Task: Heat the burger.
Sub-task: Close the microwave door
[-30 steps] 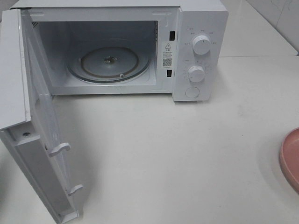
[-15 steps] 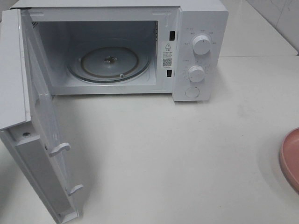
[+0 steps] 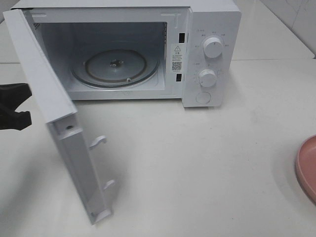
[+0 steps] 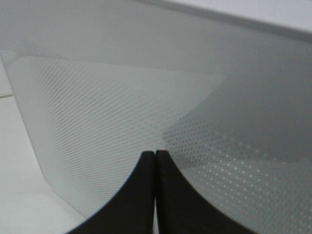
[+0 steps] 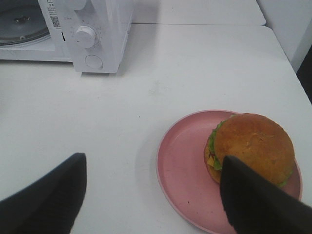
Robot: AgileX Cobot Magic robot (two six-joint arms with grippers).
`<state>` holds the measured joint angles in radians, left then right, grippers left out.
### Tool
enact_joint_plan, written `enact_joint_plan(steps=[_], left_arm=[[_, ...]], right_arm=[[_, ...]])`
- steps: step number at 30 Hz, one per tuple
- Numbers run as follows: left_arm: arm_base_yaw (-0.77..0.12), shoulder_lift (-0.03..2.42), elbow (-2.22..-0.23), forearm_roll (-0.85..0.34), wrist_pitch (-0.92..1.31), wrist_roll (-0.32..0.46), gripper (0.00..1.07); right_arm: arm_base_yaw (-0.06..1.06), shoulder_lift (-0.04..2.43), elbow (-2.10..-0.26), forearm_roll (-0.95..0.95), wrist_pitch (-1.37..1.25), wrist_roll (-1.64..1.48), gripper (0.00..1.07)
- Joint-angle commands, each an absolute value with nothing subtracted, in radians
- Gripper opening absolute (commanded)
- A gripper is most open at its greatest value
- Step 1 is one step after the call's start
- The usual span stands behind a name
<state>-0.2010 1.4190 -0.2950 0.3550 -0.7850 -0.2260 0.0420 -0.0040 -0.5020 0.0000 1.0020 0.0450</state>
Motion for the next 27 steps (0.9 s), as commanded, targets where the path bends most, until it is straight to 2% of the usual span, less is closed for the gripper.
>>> enact_joint_plan(steps=[1, 6, 10, 14, 16, 17, 18, 20, 21, 22, 23, 27], left_arm=[[-0.242, 1.439, -0.313, 0.278, -0.799, -0.201, 0.00], [-0.317, 1.492, -0.364, 0.210, -0.797, -0.198, 0.00], [-0.352, 1.525, -0.402, 0.208, -0.784, -0.197, 0.00], [-0.407, 1.570, -0.456, 0.166, -0.759, -0.168, 0.00], [-0.456, 1.601, -0.494, 0.094, -0.748, -0.129, 0.00], [-0.456, 1.601, -0.494, 0.094, -0.748, -0.129, 0.00], [-0.484, 1.620, -0.518, 0.033, -0.746, -0.092, 0.00], [-0.496, 1.628, -0.530, 0.007, -0.746, -0.074, 0.00], [-0.525, 1.647, -0.554, -0.056, -0.746, -0.033, 0.00], [-0.525, 1.647, -0.554, -0.056, -0.746, -0.033, 0.00], [-0.551, 1.665, -0.579, -0.128, -0.746, 0.000, 0.00], [-0.582, 1.691, -0.618, -0.214, -0.747, 0.043, 0.00]], right_arm=[[0.036, -0.031, -0.499, 0.000, 0.993, 0.034, 0.75], [0.036, -0.031, -0.499, 0.000, 0.993, 0.034, 0.75], [0.036, -0.031, -0.499, 0.000, 0.993, 0.034, 0.75], [0.036, -0.031, -0.499, 0.000, 0.993, 0.034, 0.75], [0.036, -0.031, -0.499, 0.000, 0.993, 0.034, 0.75], [0.036, -0.031, -0.499, 0.000, 0.993, 0.034, 0.75], [0.036, -0.031, -0.499, 0.000, 0.993, 0.034, 0.75], [0.036, -0.031, -0.499, 0.000, 0.993, 0.034, 0.75], [0.036, -0.031, -0.499, 0.000, 0.993, 0.034, 0.75], [0.036, -0.031, -0.499, 0.000, 0.993, 0.034, 0.75], [0.036, -0.031, -0.499, 0.000, 0.993, 0.034, 0.75], [0.036, -0.031, -0.499, 0.000, 0.993, 0.034, 0.75]])
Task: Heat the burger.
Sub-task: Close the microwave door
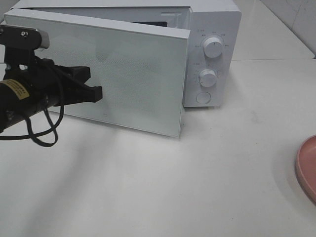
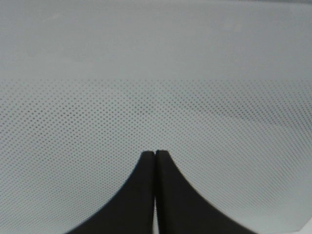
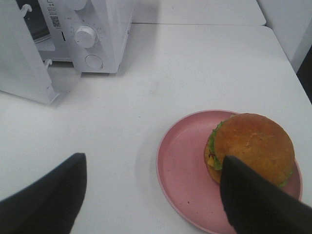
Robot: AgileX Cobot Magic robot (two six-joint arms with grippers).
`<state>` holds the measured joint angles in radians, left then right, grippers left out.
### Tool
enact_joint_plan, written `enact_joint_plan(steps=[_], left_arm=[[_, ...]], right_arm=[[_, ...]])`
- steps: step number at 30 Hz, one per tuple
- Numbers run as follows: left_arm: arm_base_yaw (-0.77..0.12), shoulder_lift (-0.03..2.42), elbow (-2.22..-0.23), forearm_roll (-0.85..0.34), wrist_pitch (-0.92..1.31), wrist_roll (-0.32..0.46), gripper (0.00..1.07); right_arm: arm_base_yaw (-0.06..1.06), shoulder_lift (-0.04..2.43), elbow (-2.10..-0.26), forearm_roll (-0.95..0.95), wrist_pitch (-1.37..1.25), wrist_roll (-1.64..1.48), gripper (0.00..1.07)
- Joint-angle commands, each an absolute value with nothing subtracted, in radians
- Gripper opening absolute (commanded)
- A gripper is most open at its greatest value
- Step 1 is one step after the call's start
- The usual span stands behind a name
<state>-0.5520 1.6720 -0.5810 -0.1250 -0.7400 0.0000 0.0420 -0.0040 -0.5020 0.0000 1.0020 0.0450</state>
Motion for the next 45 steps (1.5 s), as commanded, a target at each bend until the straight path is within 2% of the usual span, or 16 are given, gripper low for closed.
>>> enact_joint_plan(steps=[1, 17, 33, 45], left_arm=[[-0.600, 1.711, -0.644, -0.252, -0.746, 0.068, 0.00], [-0.703, 1.889, -0.907, -0.369, -0.732, 0.103, 0.00], [-0.703, 2.039, -1.152, -0.385, -0.664, 0.109, 0.00], [-0.703, 2.081, -1.223, -0.403, -0.619, 0.114, 0.00]], right_arm=[[0.036, -0.031, -0.499, 0.000, 0.993, 0.034, 0.75], [0.036, -0.031, -0.499, 0.000, 0.993, 0.034, 0.75], [0.036, -0.031, -0.499, 0.000, 0.993, 0.034, 0.75], [0.036, -0.031, -0.499, 0.000, 0.993, 0.034, 0.75]])
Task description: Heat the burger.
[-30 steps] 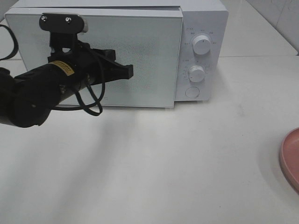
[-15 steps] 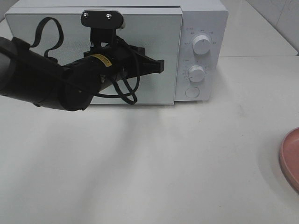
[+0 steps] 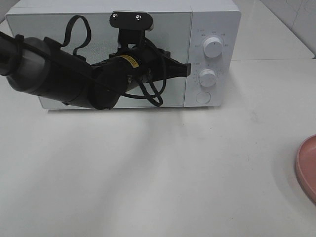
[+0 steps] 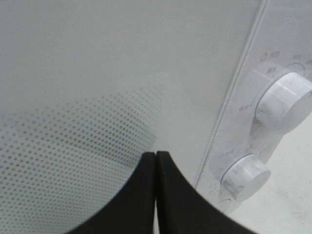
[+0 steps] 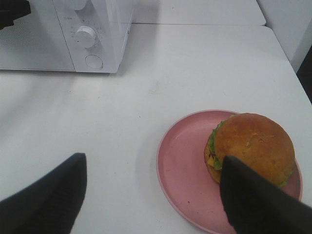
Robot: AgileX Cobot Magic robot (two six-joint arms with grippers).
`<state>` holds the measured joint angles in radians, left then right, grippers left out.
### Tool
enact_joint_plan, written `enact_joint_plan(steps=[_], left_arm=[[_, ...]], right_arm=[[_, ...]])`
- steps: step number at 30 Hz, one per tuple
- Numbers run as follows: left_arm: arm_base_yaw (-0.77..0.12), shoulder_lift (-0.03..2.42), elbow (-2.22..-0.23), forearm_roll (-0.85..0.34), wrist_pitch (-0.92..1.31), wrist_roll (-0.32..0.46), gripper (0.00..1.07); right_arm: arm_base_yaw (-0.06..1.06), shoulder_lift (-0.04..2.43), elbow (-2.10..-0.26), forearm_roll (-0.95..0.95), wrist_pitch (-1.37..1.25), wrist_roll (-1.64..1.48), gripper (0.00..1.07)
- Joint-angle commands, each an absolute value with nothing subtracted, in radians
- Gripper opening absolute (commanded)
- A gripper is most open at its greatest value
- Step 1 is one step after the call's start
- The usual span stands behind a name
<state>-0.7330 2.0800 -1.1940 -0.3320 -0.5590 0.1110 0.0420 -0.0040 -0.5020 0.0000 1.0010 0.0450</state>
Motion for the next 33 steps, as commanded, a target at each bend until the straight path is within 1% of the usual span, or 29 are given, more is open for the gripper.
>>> enact_joint_plan(steps=[1, 6, 8, 9, 11, 14, 16, 18, 20, 21, 22, 23, 24, 25, 26, 27, 28, 29, 30, 31, 32, 33], left_arm=[[-0.706, 2.076, -1.223, -0.388, -0.593, 0.114, 0.00], [-0.715, 2.054, -1.223, -0.386, -0.534, 0.128, 0.00], [-0.740, 2.012, -1.222, -0.386, -0.447, 0.195, 0.00], [-0.740, 2.012, -1.222, -0.386, -0.447, 0.195, 0.00], [-0.766, 1.994, -1.221, -0.390, -0.383, 0.247, 0.00], [-0.776, 1.987, -1.220, -0.391, -0.354, 0.260, 0.00], [-0.813, 1.951, -1.200, -0.393, -0.290, 0.278, 0.00], [-0.828, 1.927, -1.178, -0.399, -0.271, 0.284, 0.00], [-0.833, 1.918, -1.169, -0.405, -0.252, 0.285, 0.00], [-0.838, 1.895, -1.150, -0.418, -0.184, 0.285, 0.02], [-0.838, 1.895, -1.150, -0.418, -0.184, 0.285, 0.02], [-0.838, 1.881, -1.142, -0.420, -0.131, 0.285, 0.08], [-0.837, 1.856, -1.134, -0.419, -0.022, 0.285, 0.29], [-0.837, 1.856, -1.134, -0.419, -0.022, 0.285, 0.29], [-0.836, 1.846, -1.133, -0.419, 0.044, 0.285, 0.45], [-0.835, 1.833, -1.133, -0.419, 0.143, 0.284, 0.77], [-0.835, 1.833, -1.133, -0.419, 0.143, 0.284, 0.77], [-0.834, 1.821, -1.133, -0.419, 0.240, 0.280, 0.91], [-0.834, 1.821, -1.133, -0.419, 0.240, 0.280, 0.91], [-0.834, 1.813, -1.133, -0.415, 0.292, 0.280, 1.01], [-0.834, 1.799, -1.133, -0.397, 0.388, 0.285, 1.00], [-0.834, 1.799, -1.133, -0.397, 0.388, 0.285, 1.00]], right_arm=[[0.036, -0.031, -0.499, 0.000, 0.993, 0.034, 0.75], [0.036, -0.031, -0.499, 0.000, 0.993, 0.034, 0.75], [0.036, -0.031, -0.499, 0.000, 0.993, 0.034, 0.75], [0.036, -0.031, -0.499, 0.000, 0.993, 0.034, 0.75], [0.036, -0.031, -0.499, 0.000, 0.993, 0.034, 0.75], [0.036, -0.031, -0.499, 0.000, 0.993, 0.034, 0.75], [0.036, -0.031, -0.499, 0.000, 0.993, 0.034, 0.75], [0.036, -0.031, -0.499, 0.000, 0.993, 0.034, 0.75], [0.036, -0.031, -0.499, 0.000, 0.993, 0.034, 0.75], [0.036, -0.031, -0.499, 0.000, 0.993, 0.034, 0.75], [0.036, -0.031, -0.499, 0.000, 0.993, 0.034, 0.75], [0.036, -0.031, -0.499, 0.000, 0.993, 0.034, 0.75], [0.036, -0.031, -0.499, 0.000, 0.993, 0.034, 0.75], [0.036, -0.031, -0.499, 0.000, 0.993, 0.034, 0.75], [0.036, -0.031, -0.499, 0.000, 0.993, 0.034, 0.75], [0.036, -0.031, -0.499, 0.000, 0.993, 0.034, 0.75], [0.036, -0.031, -0.499, 0.000, 0.993, 0.034, 0.75], [0.036, -0.031, -0.499, 0.000, 0.993, 0.034, 0.75], [0.036, -0.031, -0.499, 0.000, 0.993, 0.034, 0.75], [0.036, -0.031, -0.499, 0.000, 0.993, 0.034, 0.75], [0.036, -0.031, -0.499, 0.000, 0.993, 0.034, 0.75], [0.036, -0.031, -0.499, 0.000, 0.993, 0.034, 0.75]])
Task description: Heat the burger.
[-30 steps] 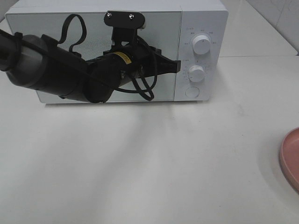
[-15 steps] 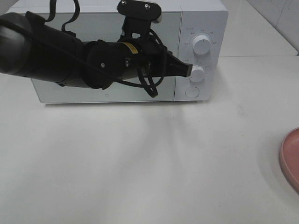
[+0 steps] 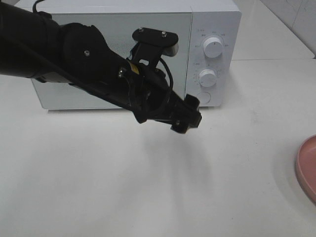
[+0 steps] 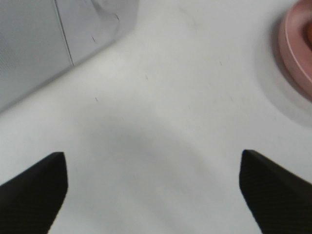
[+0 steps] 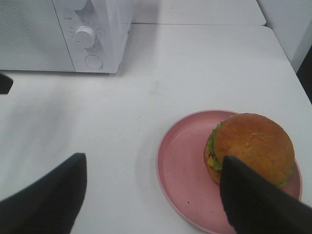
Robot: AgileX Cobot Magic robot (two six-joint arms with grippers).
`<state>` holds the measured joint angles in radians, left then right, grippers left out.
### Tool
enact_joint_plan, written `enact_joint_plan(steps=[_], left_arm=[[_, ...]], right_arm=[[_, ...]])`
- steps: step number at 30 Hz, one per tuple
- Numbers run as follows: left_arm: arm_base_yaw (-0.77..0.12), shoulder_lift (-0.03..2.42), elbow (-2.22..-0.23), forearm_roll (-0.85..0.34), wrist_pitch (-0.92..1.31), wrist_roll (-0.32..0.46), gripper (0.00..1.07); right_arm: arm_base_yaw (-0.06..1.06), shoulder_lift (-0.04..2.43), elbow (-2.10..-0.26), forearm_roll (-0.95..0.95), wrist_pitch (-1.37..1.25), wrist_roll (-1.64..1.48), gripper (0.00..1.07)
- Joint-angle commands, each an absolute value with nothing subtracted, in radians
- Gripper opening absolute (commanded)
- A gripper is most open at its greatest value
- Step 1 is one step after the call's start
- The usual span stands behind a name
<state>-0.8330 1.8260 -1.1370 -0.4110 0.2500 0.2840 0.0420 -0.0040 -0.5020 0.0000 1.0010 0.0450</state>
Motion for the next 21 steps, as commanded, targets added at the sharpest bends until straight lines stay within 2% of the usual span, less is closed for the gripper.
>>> enact_joint_plan(steps=[1, 4, 6, 7, 8, 9, 10, 11, 12, 13, 15, 16, 17, 19, 20, 21], left_arm=[[-0.834, 1.788, -1.133, -0.380, 0.433, 0.285, 1.00], [-0.834, 1.750, -1.133, -0.293, 0.596, 0.283, 1.00], [-0.834, 1.742, -1.133, -0.275, 0.639, 0.267, 0.99], [-0.816, 1.720, -1.133, -0.236, 0.708, 0.183, 0.99], [-0.816, 1.720, -1.133, -0.236, 0.708, 0.183, 0.99], [-0.779, 1.698, -1.133, -0.200, 0.772, 0.075, 0.99], [-0.755, 1.688, -1.133, -0.179, 0.803, 0.029, 0.99], [-0.755, 1.688, -1.133, -0.179, 0.803, 0.029, 0.99], [-0.708, 1.669, -1.133, -0.139, 0.880, -0.037, 0.99], [-0.708, 1.669, -1.133, -0.139, 0.880, -0.037, 0.99], [-0.634, 1.640, -1.133, -0.108, 0.975, -0.025, 0.98], [-0.634, 1.640, -1.133, -0.108, 0.975, -0.025, 0.98], [-0.577, 1.616, -1.133, -0.092, 1.022, -0.027, 0.98], [-0.554, 1.604, -1.133, -0.090, 1.036, -0.027, 0.98], [-0.494, 1.576, -1.133, -0.092, 1.061, -0.028, 0.98], [-0.470, 1.563, -1.133, -0.092, 1.069, -0.031, 0.98]], right_arm=[[0.036, -0.031, -0.499, 0.000, 0.993, 0.034, 0.75], [0.036, -0.031, -0.499, 0.000, 0.993, 0.034, 0.75], [0.036, -0.031, -0.499, 0.000, 0.993, 0.034, 0.75], [0.036, -0.031, -0.499, 0.000, 0.993, 0.034, 0.75], [0.036, -0.031, -0.499, 0.000, 0.993, 0.034, 0.75], [0.036, -0.031, -0.499, 0.000, 0.993, 0.034, 0.75], [0.036, -0.031, -0.499, 0.000, 0.993, 0.034, 0.75], [0.036, -0.031, -0.499, 0.000, 0.993, 0.034, 0.75], [0.036, -0.031, -0.499, 0.000, 0.993, 0.034, 0.75], [0.036, -0.031, -0.499, 0.000, 0.993, 0.034, 0.75], [0.036, -0.031, -0.499, 0.000, 0.993, 0.034, 0.75], [0.036, -0.031, -0.499, 0.000, 0.993, 0.034, 0.75], [0.036, -0.031, -0.499, 0.000, 0.993, 0.034, 0.75], [0.036, -0.031, -0.499, 0.000, 0.993, 0.034, 0.75], [0.036, -0.031, -0.499, 0.000, 0.993, 0.034, 0.75], [0.036, -0.031, -0.499, 0.000, 0.993, 0.034, 0.75]])
